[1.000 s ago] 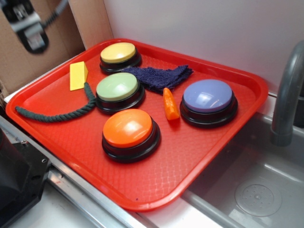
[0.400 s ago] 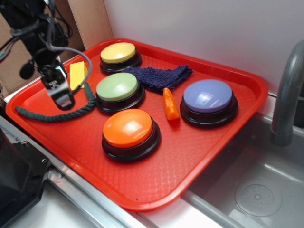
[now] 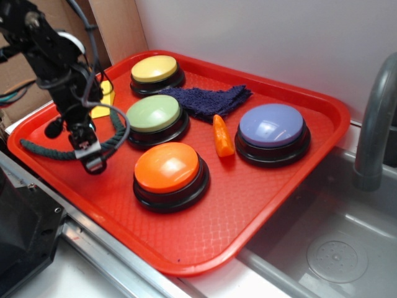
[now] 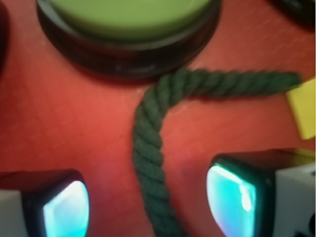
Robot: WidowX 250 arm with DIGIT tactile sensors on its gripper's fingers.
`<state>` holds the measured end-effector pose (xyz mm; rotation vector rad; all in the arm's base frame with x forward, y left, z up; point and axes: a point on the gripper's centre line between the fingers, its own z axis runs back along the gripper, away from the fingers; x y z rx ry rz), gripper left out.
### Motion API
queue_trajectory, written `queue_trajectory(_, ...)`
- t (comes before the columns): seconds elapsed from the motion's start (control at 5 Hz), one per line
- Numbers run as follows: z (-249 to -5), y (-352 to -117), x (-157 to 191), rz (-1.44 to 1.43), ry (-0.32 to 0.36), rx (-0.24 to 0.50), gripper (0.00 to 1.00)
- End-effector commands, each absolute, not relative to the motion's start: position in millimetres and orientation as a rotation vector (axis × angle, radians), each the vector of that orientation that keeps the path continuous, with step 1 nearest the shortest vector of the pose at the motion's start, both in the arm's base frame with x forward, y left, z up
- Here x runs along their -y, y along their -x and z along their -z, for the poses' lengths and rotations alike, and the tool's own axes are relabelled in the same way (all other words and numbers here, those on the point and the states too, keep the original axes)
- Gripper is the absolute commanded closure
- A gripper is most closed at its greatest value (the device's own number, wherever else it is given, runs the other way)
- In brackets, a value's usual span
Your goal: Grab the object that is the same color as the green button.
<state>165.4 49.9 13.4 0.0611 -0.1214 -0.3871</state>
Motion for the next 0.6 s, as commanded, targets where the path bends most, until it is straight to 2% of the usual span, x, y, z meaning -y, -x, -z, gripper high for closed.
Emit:
queue_trajectory(0.0, -11.4, -175.9, -52.8, 0.455, 0.063, 0.149, 0.0)
queue_trajectory(0.2, -7.8, -177.4, -52.3, 0.482, -0.019, 0.105, 1.0)
queue_trajectory(0.4, -5.0, -177.5, -53.5, 0.461, -0.033, 0.104, 1.0)
